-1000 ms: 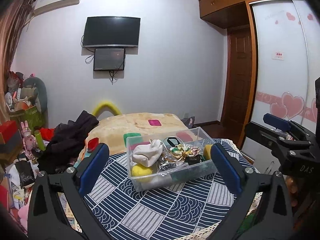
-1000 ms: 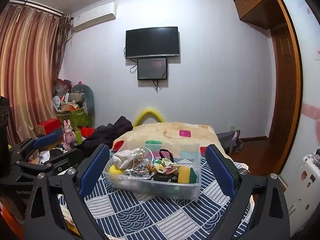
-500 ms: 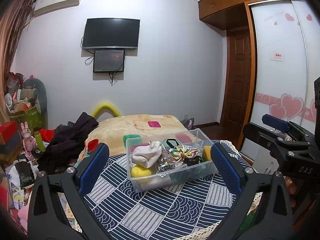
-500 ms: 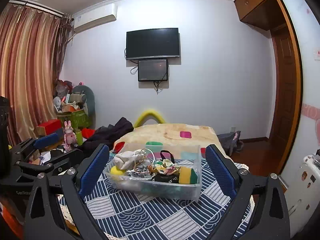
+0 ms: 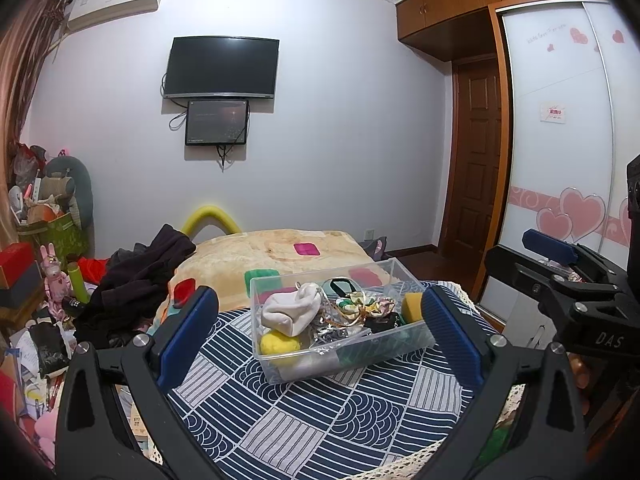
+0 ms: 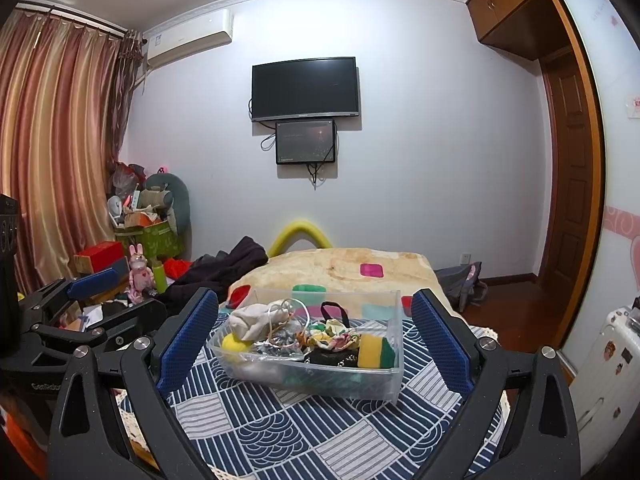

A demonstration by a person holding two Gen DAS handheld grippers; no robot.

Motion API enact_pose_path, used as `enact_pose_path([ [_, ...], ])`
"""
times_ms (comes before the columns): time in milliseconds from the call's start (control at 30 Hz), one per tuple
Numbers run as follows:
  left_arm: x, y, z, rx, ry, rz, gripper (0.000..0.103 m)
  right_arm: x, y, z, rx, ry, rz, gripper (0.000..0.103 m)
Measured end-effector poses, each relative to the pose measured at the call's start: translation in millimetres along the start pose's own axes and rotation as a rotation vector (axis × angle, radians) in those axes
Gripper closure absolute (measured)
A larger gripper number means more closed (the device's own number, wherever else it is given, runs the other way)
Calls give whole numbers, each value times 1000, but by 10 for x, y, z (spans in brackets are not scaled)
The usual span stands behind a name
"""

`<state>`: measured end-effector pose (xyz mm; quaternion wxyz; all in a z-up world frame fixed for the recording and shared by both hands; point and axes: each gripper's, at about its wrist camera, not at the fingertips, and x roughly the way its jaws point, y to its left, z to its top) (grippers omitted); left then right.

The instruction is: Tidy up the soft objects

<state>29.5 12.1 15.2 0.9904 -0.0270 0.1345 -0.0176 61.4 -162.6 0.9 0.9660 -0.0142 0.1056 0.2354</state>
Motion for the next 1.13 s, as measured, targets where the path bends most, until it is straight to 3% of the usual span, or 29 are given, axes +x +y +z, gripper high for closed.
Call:
enact_pose_path([
  [1133, 21, -3, 1, -14, 4, -5, 0, 6, 15, -9, 1, -1, 8, 0],
])
